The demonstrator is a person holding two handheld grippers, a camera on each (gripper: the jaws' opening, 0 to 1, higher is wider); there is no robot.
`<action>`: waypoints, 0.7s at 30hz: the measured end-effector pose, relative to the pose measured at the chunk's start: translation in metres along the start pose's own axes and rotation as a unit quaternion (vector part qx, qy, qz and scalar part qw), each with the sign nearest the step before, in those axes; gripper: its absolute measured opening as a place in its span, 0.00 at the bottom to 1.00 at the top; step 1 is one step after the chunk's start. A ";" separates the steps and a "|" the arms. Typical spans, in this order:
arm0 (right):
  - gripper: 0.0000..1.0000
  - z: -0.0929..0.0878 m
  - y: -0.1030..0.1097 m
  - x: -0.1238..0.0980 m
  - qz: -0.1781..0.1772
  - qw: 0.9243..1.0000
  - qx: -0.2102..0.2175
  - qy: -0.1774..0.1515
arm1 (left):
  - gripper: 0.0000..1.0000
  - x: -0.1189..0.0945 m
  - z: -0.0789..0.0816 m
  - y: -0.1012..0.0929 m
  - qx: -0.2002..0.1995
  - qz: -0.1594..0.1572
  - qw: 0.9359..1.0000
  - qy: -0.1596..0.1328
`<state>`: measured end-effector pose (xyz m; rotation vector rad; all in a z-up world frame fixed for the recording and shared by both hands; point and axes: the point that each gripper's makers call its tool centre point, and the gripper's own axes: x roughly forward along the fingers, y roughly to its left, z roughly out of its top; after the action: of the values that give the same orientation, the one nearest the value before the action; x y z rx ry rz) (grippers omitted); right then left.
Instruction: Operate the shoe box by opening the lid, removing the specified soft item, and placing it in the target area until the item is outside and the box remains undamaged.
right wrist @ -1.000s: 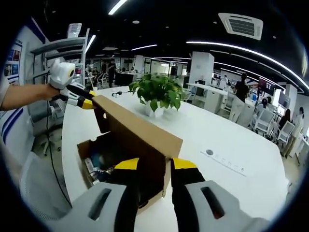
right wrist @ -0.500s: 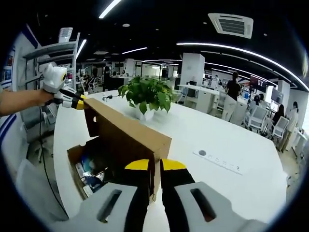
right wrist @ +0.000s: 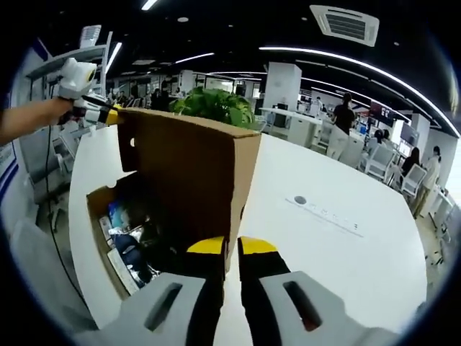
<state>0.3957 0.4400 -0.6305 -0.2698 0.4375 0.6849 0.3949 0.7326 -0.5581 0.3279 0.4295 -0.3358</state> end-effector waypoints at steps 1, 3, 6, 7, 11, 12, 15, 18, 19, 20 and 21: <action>0.04 -0.002 0.000 0.002 0.000 1.000 0.001 0.001 | 0.06 0.001 0.000 0.001 0.000 0.000 1.000 0.000; 0.03 -0.006 0.000 0.005 0.001 1.000 0.001 0.005 | 0.06 0.003 0.000 0.002 0.000 0.000 1.000 0.001; 0.03 -0.013 0.000 0.012 0.001 1.000 0.002 0.012 | 0.06 0.006 0.001 0.005 -0.004 -0.001 1.000 0.000; 0.03 -0.014 0.000 0.013 0.002 1.000 0.004 0.014 | 0.06 0.006 0.001 0.005 -0.004 -0.002 1.000 0.000; 0.03 -0.019 0.000 0.019 0.008 1.000 0.007 0.021 | 0.06 0.012 0.003 0.008 -0.006 -0.003 1.000 0.000; 0.03 -0.020 0.001 0.021 0.008 1.000 0.007 0.023 | 0.06 0.013 0.004 0.008 -0.007 -0.004 1.000 0.000; 0.02 -0.021 0.000 0.025 0.009 1.000 0.007 0.027 | 0.06 0.017 0.004 0.010 -0.011 -0.004 1.000 -0.002; 0.02 -0.021 -0.001 0.030 0.009 1.000 0.011 0.026 | 0.06 0.019 0.005 0.011 -0.012 -0.005 1.000 -0.003; 0.02 -0.021 -0.002 0.031 0.008 1.000 0.013 0.026 | 0.06 0.020 0.006 0.011 -0.014 -0.006 1.000 -0.004; 0.03 -0.022 -0.003 0.033 0.008 0.999 0.017 0.027 | 0.06 0.021 0.006 0.011 -0.015 -0.006 1.000 -0.005; 0.03 -0.022 -0.003 0.034 0.008 0.999 0.021 0.027 | 0.06 0.022 0.006 0.012 -0.017 -0.007 1.000 -0.005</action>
<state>0.4144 0.4478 -0.6654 -0.2467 0.5053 0.6847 0.4203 0.7352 -0.5601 0.2907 0.4264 -0.3433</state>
